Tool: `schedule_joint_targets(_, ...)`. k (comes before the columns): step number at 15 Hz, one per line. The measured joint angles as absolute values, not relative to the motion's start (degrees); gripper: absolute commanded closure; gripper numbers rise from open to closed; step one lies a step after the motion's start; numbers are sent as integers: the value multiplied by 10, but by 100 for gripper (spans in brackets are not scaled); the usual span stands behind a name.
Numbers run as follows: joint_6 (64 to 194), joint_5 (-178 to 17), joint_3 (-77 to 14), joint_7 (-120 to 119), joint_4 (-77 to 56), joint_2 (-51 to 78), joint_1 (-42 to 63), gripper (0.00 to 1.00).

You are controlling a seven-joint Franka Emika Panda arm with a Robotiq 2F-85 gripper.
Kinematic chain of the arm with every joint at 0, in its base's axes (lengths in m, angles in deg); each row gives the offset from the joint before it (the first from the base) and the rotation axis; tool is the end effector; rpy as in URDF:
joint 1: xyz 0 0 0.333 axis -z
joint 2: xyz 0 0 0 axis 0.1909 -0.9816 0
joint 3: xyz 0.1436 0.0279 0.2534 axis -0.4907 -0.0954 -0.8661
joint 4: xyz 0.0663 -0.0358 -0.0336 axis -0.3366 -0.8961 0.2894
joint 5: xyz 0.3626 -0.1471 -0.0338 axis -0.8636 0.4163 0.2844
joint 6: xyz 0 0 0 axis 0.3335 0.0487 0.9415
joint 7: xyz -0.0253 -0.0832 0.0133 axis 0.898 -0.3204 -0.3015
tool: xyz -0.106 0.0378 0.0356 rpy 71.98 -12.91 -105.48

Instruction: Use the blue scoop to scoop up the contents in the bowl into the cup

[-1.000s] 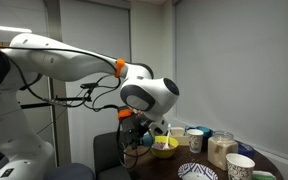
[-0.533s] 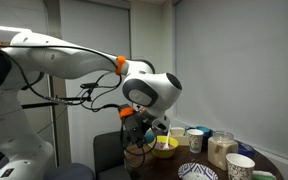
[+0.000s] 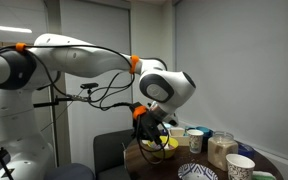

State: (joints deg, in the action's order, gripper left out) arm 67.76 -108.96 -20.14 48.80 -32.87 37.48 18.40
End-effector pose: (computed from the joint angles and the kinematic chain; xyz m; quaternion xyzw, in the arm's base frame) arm 0.4340 -0.1200 0.4632 -0.9112 -0.1779 0.1072 0.3558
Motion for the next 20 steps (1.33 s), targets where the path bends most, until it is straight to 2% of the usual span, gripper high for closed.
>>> schedule_joint_targets(10,649,-1101,-235,492,-137,176,201,98)
schedule_joint_targets(20,535,-1100,-285,459,-8,58,223,98)
